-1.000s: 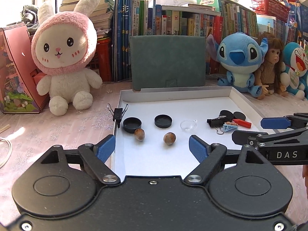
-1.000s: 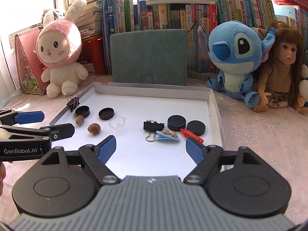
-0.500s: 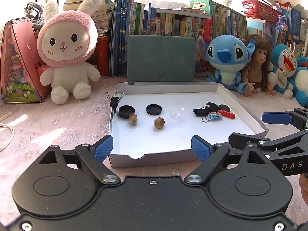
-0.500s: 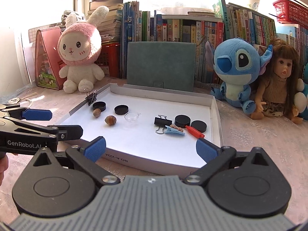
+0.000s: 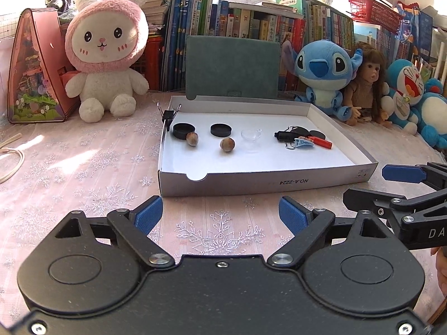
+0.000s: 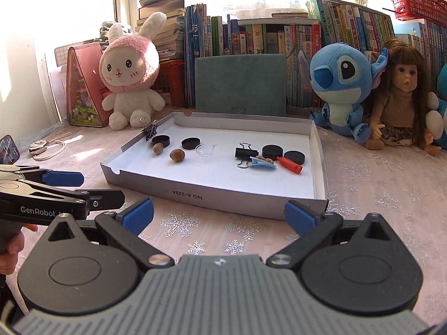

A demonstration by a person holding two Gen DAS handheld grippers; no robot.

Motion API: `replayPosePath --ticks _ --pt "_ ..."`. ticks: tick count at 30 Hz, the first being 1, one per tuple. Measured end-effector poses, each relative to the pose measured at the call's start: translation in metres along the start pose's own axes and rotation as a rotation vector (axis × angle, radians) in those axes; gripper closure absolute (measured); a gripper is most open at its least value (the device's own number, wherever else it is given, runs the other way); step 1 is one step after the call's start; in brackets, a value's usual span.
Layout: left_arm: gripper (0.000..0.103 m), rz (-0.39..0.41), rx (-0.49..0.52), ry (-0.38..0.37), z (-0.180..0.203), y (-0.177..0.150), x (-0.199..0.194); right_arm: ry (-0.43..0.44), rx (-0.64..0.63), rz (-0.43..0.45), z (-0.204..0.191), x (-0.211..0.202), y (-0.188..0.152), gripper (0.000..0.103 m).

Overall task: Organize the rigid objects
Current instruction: 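Withdraw both grippers from the tray toward the red crayon and second hair clip, then close the right gripper on the second blue hair clip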

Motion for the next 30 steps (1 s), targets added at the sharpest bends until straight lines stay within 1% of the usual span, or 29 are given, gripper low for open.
replayPosePath --ticks 10,20,23,30 --pt "0.013 -0.031 -0.026 -0.006 0.000 -0.024 -0.009 0.028 -0.020 0.010 -0.010 -0.017 -0.023 0.000" --pt "0.013 -0.018 -0.005 0.003 0.003 -0.042 -0.018 0.059 -0.072 -0.001 -0.027 -0.025 -0.043 0.000" --pt "0.013 -0.028 -0.005 -0.009 0.004 -0.046 -0.019 0.057 -0.079 -0.004 -0.030 -0.025 -0.047 0.000" --pt "0.034 -0.019 0.026 -0.032 0.011 -0.050 -0.024 0.071 -0.085 -0.007 -0.036 -0.024 -0.054 0.002"
Point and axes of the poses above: each gripper's, at about its wrist camera, not at the fingertips, and x roughly the way its jaws point, z to its right, y to its top, the point moved 5 cm from there along x, roughly the way its jaws point, and after that the axes turned 4 degrees about y, right-handed, at the moved point
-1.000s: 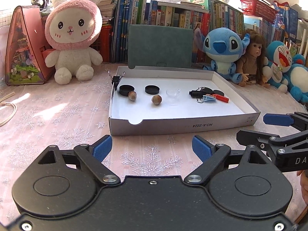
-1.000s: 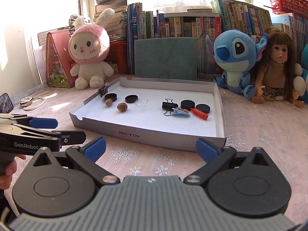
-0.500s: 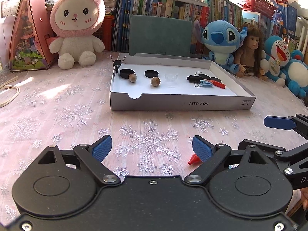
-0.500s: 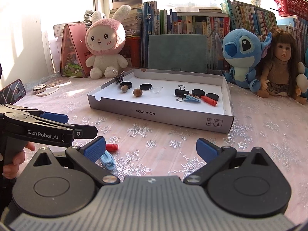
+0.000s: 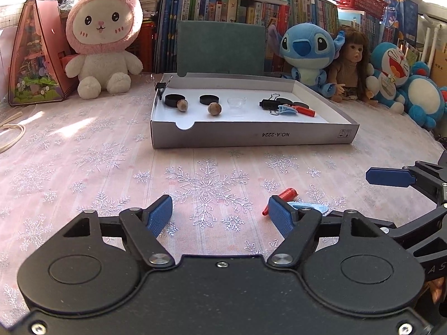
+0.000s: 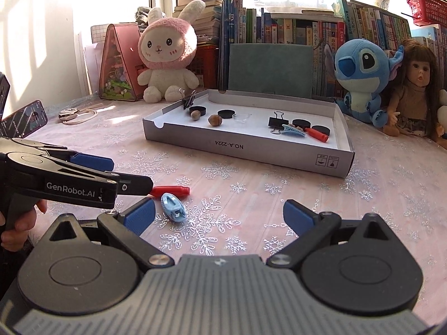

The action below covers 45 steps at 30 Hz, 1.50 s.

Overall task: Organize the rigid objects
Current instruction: 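Close the right gripper on the second blue hair clip, then move the left gripper to the red crayon and close on it while the right gripper holds the clip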

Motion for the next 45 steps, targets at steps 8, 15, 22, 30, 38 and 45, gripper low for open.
replayPosePath --ticks 8,15,22,30,38,45 --pt "0.059 -0.011 0.010 -0.048 0.010 0.000 -0.005 0.020 -0.042 -0.015 -0.012 0.003 -0.006 0.014" --pt "0.070 -0.013 0.006 -0.061 0.012 0.003 -0.005 0.026 -0.094 -0.014 -0.025 0.010 -0.002 0.033" --pt "0.070 -0.015 0.000 -0.052 0.010 0.003 -0.004 0.046 -0.139 -0.021 -0.038 0.014 -0.002 0.076" --pt "0.070 -0.014 0.011 -0.043 0.011 0.001 -0.001 0.010 -0.159 -0.023 -0.031 0.005 -0.005 0.081" --pt "0.065 0.019 0.061 -0.059 0.021 0.000 -0.007 -0.065 -0.148 -0.045 -0.005 -0.008 -0.010 0.081" --pt "0.061 0.008 0.100 -0.056 0.032 -0.002 0.000 -0.105 -0.142 -0.059 0.011 -0.014 -0.013 0.079"
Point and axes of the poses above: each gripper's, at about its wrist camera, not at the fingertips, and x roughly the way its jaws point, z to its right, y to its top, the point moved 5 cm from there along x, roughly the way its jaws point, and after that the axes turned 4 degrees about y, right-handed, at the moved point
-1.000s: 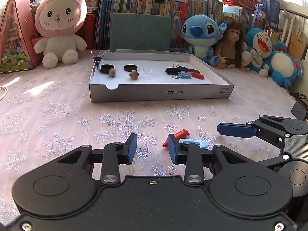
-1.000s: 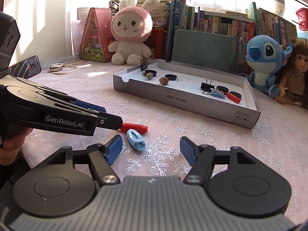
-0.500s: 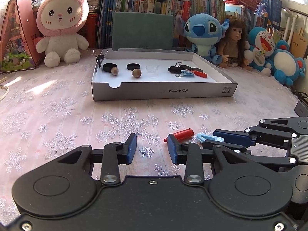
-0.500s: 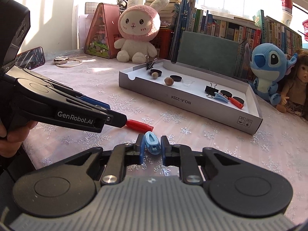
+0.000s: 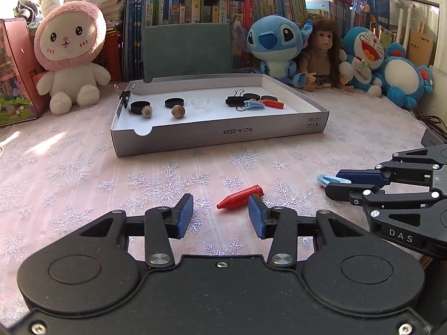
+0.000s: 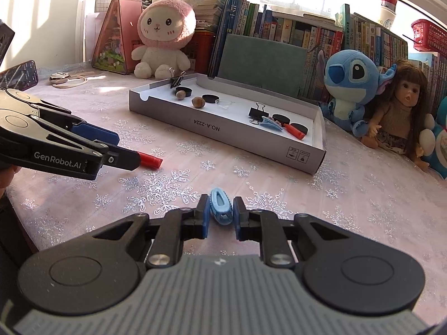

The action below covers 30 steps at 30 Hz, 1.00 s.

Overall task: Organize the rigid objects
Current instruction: 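Move the left gripper to the red crayon and close on it while the right gripper holds the clip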

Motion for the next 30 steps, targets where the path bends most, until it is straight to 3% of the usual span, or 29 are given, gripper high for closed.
replayPosePath --ticks 1,4,11,16,23,30 --pt "0.061 -0.005 -0.002 0.006 -0.001 -0.001 0.002 -0.005 -0.001 -0.002 0.002 0.000 -0.001 0.078" --pt "0.059 -0.002 -0.001 0.030 -0.004 -0.001 0.004 -0.014 0.000 -0.003 0.005 -0.002 -0.003 0.062" --pt "0.054 -0.005 -0.023 0.073 -0.013 0.001 0.006 -0.042 0.021 -0.004 0.015 -0.006 -0.006 0.057" --pt "0.033 0.019 -0.048 0.052 -0.003 0.001 0.002 -0.095 0.114 -0.003 0.029 -0.005 -0.009 0.045" --pt "0.032 0.040 -0.059 0.084 0.016 0.002 0.010 -0.128 0.243 0.068 0.028 -0.011 -0.010 0.023" --pt "0.036 0.049 -0.040 0.131 0.019 0.000 0.017 -0.188 0.358 0.057 0.024 0.001 -0.012 0.016"
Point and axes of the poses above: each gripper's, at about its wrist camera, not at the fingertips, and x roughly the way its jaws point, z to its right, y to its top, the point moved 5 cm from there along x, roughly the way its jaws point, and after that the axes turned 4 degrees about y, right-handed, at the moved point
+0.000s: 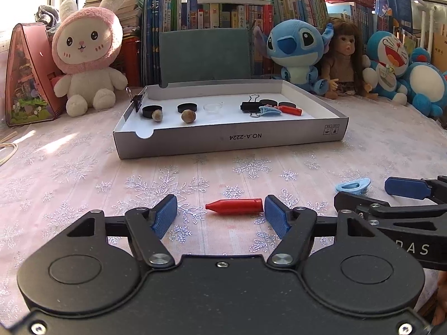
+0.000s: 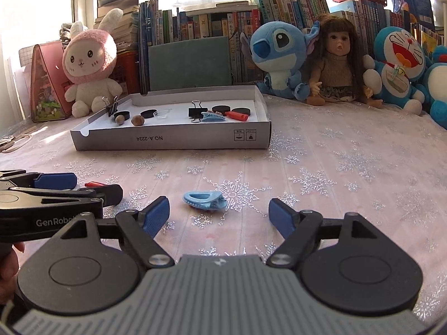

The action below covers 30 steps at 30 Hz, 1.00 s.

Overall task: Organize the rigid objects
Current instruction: 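Move the left gripper to the red crayon and close on it while the right gripper holds the clip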

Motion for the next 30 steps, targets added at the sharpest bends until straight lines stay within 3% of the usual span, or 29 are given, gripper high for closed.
replayPosePath --ticks 12,30 --pt "0.036 0.010 -0.013 0.028 -0.0033 -0.0024 0.0031 -0.104 0.051 0.007 -0.0033 0.0078 0.0004 0.014" --pt "0.040 0.015 -0.046 0.044 -0.0068 -0.0033 0.0026 -0.123 0.036 -0.004 -0.0083 0.0089 0.0025 0.014"
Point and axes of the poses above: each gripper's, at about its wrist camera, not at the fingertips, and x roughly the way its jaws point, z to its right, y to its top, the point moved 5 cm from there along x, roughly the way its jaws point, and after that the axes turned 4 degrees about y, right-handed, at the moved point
